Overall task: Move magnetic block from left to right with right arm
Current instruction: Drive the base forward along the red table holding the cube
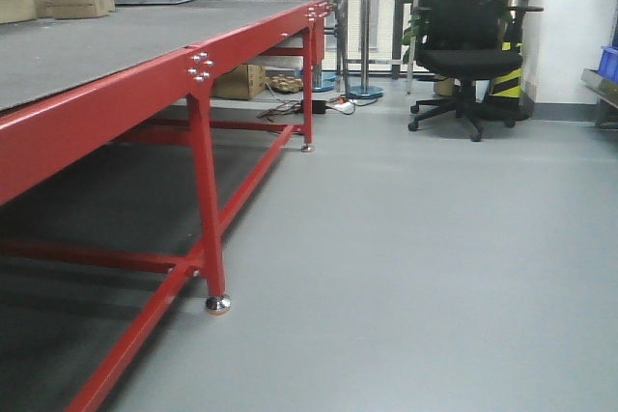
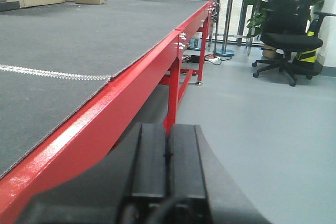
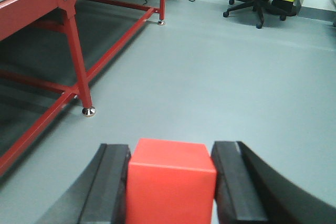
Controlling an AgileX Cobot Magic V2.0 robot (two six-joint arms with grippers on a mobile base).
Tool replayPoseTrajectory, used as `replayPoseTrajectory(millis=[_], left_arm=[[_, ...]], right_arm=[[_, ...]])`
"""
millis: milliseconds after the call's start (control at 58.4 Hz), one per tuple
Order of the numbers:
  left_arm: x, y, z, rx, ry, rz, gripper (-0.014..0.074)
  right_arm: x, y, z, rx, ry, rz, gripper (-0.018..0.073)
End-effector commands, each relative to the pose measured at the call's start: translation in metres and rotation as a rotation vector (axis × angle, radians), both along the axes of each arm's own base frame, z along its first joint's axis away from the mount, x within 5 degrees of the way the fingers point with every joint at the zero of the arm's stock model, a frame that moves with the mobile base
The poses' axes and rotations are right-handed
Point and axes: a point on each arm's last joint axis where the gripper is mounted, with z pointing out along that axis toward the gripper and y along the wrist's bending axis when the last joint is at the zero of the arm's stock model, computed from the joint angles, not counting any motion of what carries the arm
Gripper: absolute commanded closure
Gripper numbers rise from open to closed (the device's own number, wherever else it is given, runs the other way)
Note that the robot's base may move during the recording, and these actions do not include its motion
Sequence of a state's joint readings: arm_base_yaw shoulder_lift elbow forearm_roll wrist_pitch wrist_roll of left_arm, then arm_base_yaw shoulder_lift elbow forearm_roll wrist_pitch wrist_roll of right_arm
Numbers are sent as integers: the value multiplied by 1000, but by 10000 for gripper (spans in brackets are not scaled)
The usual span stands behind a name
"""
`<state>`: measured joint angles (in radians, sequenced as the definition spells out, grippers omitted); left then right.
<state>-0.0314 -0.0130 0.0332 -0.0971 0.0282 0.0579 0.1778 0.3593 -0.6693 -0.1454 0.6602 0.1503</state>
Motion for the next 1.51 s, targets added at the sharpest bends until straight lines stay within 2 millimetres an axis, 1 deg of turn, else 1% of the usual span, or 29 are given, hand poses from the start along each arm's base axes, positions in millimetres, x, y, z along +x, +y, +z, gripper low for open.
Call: replayPoseTrajectory(millis=[0, 1490], left_arm=[[-1, 1, 6, -14, -89, 8, 722], [-1, 1, 6, -14, -89, 8, 722]], right_arm=[[1, 0, 15, -15, -104, 4, 407], [1, 0, 15, -15, -104, 4, 407]])
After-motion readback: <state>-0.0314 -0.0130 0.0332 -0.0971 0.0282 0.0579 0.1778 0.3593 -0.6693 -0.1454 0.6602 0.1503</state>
